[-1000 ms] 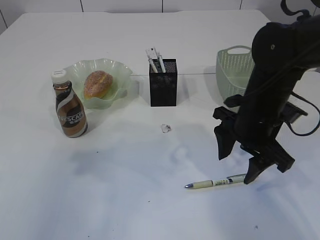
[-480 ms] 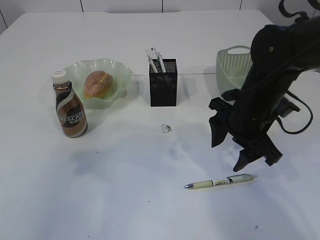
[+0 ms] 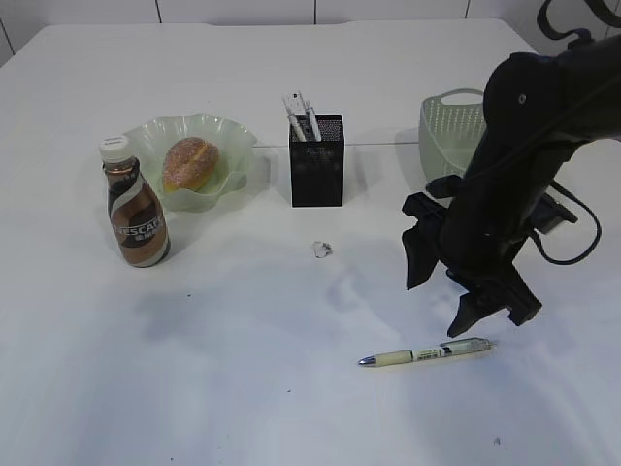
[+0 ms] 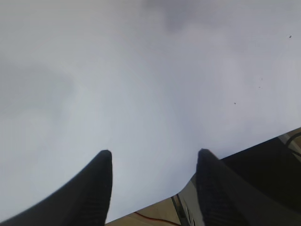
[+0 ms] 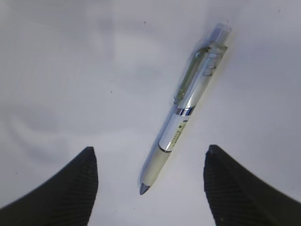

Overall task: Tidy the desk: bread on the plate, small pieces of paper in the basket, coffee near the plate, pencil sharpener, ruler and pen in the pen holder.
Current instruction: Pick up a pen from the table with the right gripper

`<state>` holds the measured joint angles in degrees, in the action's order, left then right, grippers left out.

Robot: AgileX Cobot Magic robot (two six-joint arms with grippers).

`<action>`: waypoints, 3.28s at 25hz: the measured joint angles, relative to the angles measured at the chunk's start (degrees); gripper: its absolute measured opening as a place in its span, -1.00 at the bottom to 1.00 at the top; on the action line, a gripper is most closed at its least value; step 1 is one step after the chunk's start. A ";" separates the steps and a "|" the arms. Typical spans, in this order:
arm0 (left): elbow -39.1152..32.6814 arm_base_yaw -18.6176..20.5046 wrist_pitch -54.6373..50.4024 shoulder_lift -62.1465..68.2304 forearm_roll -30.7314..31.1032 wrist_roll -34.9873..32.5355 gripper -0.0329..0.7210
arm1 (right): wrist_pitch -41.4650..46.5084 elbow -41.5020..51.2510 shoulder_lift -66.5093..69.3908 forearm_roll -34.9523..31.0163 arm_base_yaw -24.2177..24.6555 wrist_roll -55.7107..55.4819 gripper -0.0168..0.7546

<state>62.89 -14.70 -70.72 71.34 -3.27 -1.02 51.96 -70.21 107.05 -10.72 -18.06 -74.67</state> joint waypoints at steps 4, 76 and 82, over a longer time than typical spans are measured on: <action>0.00 0.00 0.00 0.00 0.00 0.00 0.15 | 0.50 0.00 1.68 -0.55 0.00 0.00 0.46; 0.00 0.00 0.00 0.00 0.36 -0.08 0.15 | -2.32 -0.10 9.49 -1.30 0.00 0.00 0.46; 0.00 0.00 0.00 0.00 0.36 -0.08 0.15 | -2.32 -0.10 9.49 -2.46 0.00 0.00 0.15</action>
<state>62.89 -14.70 -70.72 71.34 -2.91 -1.11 49.63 -70.31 116.55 -13.18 -18.06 -74.67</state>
